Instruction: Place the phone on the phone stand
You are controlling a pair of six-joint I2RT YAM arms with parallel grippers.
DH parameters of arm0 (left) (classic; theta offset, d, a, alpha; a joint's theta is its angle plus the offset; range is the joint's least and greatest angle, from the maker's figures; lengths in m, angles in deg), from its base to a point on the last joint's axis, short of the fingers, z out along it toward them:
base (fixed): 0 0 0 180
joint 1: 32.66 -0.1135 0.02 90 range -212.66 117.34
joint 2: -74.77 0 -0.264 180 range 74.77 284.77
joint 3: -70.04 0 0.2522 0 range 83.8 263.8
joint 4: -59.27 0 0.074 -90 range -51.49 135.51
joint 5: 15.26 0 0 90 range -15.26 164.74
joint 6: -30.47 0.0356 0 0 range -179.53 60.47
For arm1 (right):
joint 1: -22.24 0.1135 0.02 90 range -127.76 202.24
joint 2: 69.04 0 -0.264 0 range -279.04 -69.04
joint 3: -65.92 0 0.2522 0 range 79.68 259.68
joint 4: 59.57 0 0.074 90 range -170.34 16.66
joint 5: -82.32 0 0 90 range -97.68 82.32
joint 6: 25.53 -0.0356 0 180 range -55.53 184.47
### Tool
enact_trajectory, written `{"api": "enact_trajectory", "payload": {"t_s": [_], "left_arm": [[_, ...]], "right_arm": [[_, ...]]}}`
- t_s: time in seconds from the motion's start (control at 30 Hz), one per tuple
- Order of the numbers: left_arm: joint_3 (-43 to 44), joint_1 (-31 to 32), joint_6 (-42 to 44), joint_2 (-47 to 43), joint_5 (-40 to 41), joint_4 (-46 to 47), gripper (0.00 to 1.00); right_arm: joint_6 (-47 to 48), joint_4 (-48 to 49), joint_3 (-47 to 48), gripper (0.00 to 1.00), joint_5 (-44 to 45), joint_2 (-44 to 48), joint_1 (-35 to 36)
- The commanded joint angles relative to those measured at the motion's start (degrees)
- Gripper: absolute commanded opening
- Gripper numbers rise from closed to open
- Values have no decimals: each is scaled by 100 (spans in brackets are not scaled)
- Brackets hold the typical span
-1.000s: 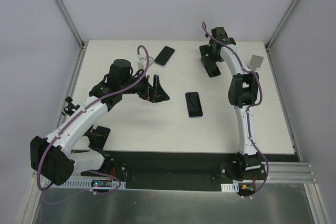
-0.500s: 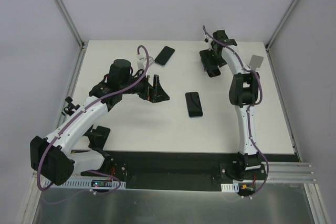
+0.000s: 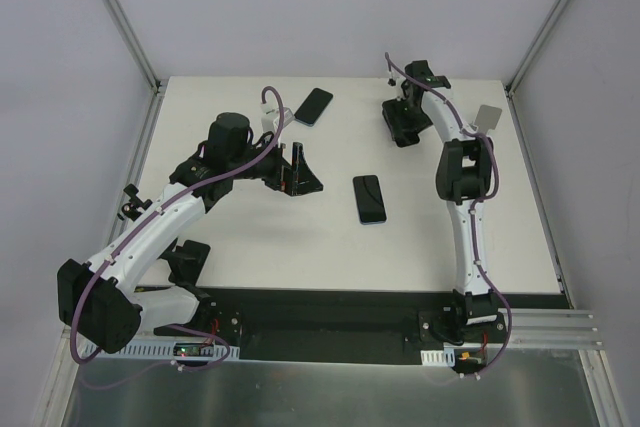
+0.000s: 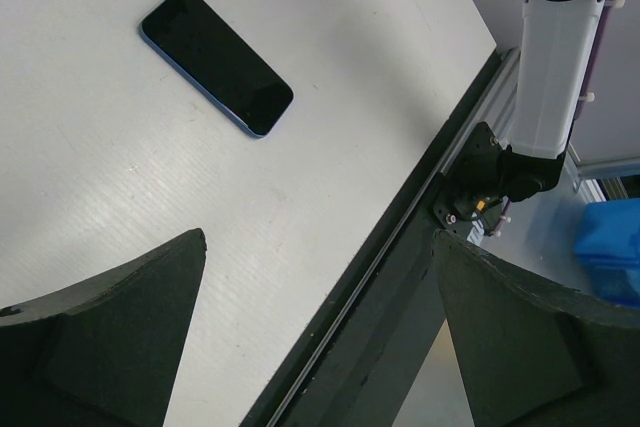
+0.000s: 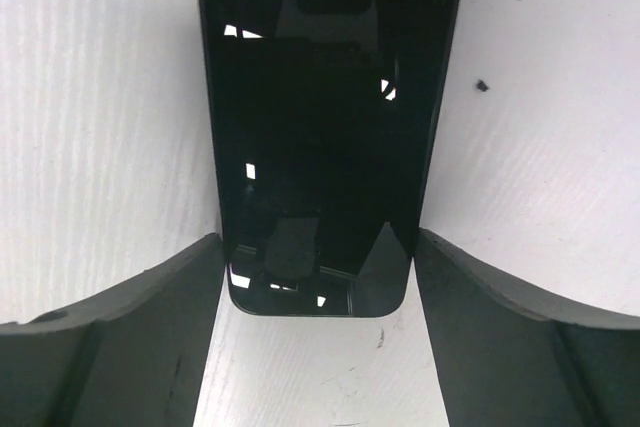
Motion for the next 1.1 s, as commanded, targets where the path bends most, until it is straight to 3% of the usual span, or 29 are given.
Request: {"api": "enact_trajectory", "payload": {"t_s": [0.0,0.1,0.23,0.5,0.6,0.63,0.67,0.7,0.73,1.07], "left_arm": [[165,-81,-7,-68,-137,208,94],[165,-72,-34,-51,-172,207,94],[165,-81,-60,-42,-225,225,94],[156,-72,-104,-59,-278,269,94],[147,-72,-130,-51,-287,278,94],[147,-81,-130,-42,-313,278,94],[147,-72,-139,-42,-313,295,94],[138,-81,-139,-42,-304,287,94],[147,-81,-139,-42,-313,295,94],[121,-81,-87,-94,-225,304,94]], "right_arm": [[209,-394,87,74,80,-18,132],[200,-456,-237,62,-227,201,132],[-19,-500,-861,39,-501,692,132],[-582,-237,-3362,37,-246,2099,158],[-801,79,-4033,48,-237,2670,184],[-845,158,-4261,66,-220,2793,193],[-855,142,-4272,75,-167,2786,237],[-855,63,-4246,92,-158,2716,246],[-872,10,-4098,97,-123,2655,255],[-890,-1378,-2164,96,123,1372,272]]}}
